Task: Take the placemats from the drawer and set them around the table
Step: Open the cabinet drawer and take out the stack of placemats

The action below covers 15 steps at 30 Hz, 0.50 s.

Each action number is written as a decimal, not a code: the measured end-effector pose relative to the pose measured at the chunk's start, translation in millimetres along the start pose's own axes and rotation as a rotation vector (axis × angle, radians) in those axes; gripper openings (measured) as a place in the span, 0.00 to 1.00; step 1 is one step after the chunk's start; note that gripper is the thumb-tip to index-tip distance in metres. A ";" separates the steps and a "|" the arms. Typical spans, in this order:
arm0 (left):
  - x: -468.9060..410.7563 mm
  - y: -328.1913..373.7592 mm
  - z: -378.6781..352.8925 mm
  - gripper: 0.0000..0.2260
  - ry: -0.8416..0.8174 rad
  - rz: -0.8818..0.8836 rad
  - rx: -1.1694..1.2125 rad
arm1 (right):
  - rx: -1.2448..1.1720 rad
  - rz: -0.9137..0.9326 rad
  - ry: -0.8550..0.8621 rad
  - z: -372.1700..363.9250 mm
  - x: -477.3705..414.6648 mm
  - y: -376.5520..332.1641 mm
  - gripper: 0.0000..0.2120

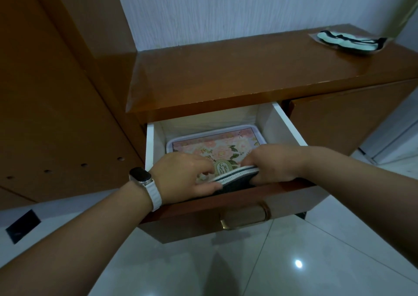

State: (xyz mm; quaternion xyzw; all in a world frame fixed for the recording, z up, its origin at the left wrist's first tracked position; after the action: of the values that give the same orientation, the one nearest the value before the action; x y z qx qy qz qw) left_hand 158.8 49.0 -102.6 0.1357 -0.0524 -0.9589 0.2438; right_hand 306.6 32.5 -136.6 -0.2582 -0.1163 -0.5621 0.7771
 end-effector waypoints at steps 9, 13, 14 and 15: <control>10.8 -17.7 7.1 0.19 -0.170 0.224 0.115 | 0.233 0.080 0.496 35.1 26.0 0.1 0.11; 23.9 -25.3 13.6 0.13 -0.084 0.270 -0.009 | 0.321 -0.048 0.376 28.8 23.6 19.9 0.17; 24.7 -24.7 14.6 0.12 -0.061 0.262 -0.018 | 0.323 -0.073 0.354 28.1 24.5 23.5 0.17; 24.6 -23.1 16.1 0.12 -0.031 0.239 -0.039 | 0.311 -0.086 0.360 29.0 26.4 25.7 0.16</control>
State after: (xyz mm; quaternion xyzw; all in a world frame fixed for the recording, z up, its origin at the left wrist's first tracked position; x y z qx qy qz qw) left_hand 123.0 58.0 -96.7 0.1091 -0.0534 -0.9258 0.3581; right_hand 342.8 32.5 -106.8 -0.0260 -0.0718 -0.6070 0.7910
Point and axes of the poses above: each hand's wrist, its own x-axis away from the middle knuckle, its own z-axis out of the back of the hand, y = z × x, the point moved 8 cm from there along -x, towards the middle knuckle
